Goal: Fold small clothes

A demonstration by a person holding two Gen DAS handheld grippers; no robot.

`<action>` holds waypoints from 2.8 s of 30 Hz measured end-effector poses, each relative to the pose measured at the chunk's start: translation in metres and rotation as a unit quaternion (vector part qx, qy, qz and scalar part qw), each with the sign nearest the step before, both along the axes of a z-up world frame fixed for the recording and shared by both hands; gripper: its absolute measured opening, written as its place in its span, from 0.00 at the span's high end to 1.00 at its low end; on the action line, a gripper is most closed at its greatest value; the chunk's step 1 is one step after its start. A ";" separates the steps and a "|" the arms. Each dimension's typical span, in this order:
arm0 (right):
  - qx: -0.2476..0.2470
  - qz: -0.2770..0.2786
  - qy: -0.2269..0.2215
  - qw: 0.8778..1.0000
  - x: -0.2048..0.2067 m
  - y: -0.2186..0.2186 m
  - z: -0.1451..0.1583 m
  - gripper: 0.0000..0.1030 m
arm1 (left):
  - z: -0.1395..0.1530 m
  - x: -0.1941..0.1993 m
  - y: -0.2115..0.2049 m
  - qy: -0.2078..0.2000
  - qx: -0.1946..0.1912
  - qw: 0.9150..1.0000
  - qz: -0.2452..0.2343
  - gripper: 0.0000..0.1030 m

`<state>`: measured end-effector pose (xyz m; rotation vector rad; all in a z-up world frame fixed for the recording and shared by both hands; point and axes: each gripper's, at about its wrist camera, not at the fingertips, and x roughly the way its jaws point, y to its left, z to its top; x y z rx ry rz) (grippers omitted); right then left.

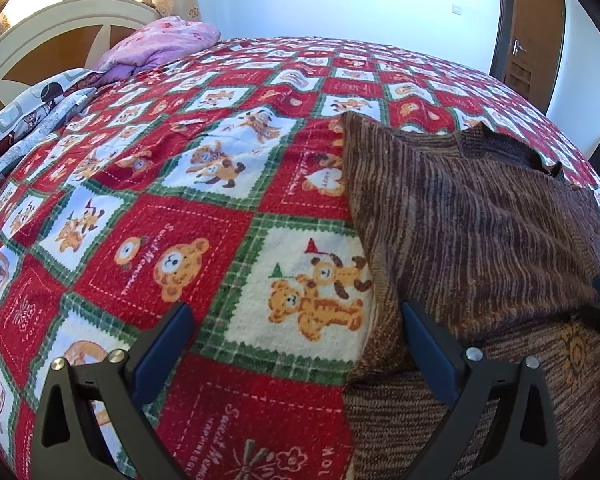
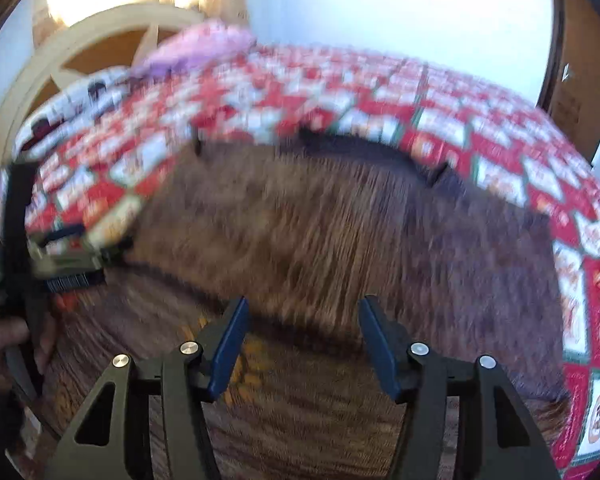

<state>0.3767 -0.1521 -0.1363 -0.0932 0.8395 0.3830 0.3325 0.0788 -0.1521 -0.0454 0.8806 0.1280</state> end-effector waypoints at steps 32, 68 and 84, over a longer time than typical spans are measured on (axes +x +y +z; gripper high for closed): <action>0.033 0.010 -0.004 0.999 -0.072 -0.022 0.002 0.39 | 0.025 -0.061 -0.025 -0.057 0.024 0.998 -0.029 0.00; 0.073 -0.005 -0.024 0.997 -0.194 -0.077 0.028 0.36 | 0.091 -0.215 -0.028 -0.163 0.040 0.980 -0.105 0.00; 0.058 -0.010 -0.002 0.998 -0.235 -0.088 0.007 0.36 | 0.042 -0.276 -0.029 -0.063 -0.004 0.989 -0.136 0.00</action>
